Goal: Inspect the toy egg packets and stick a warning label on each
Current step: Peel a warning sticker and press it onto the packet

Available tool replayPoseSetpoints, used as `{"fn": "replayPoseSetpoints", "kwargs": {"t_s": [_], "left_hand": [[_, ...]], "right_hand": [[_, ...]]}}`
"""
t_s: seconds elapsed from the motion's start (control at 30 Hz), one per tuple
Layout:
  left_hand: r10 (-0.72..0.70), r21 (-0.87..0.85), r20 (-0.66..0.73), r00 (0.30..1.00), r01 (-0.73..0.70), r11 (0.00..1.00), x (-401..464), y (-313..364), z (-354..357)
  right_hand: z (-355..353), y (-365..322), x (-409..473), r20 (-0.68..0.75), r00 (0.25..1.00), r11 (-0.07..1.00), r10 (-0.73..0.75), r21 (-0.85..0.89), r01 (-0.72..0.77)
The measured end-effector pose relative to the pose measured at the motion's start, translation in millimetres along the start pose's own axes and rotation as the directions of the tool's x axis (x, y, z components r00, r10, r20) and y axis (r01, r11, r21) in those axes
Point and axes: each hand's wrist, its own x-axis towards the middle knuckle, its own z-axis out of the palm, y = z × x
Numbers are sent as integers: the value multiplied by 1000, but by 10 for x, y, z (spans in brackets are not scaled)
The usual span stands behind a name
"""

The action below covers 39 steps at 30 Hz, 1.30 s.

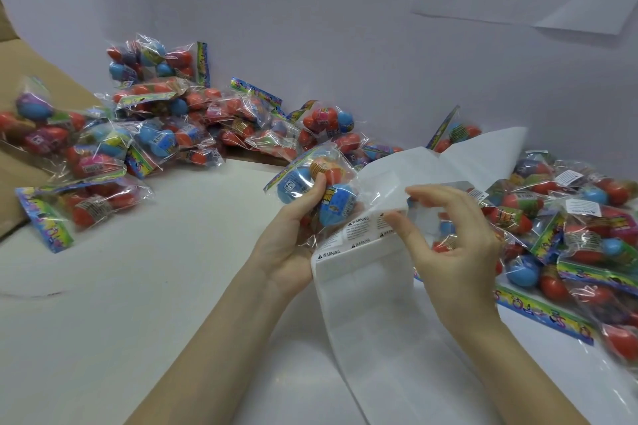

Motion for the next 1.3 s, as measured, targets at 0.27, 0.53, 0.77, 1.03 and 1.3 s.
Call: {"fn": "replayPoseSetpoints", "kwargs": {"t_s": [0.27,0.53,0.77,1.03,1.3], "left_hand": [[108,-4,-72,992,-108,994,0,10,18],[218,98,-66,974,-211,973,17,-11,14],[289,180,-88,953,-271,946,34,-26,22],[277,175,-164,947,-248,953,50,-53,6],[287,179,-186,940,-255,950,67,-45,5]], "right_hand": [[-27,-14,54,266,892,745,365,491,-451],[-60,-11,94,292,894,773,338,455,-441],[-85,17,105,290,888,802,358,391,-451],[-42,-28,36,135,970,958,201,181,-223],[-19,16,27,121,980,976,161,130,-176]]}}
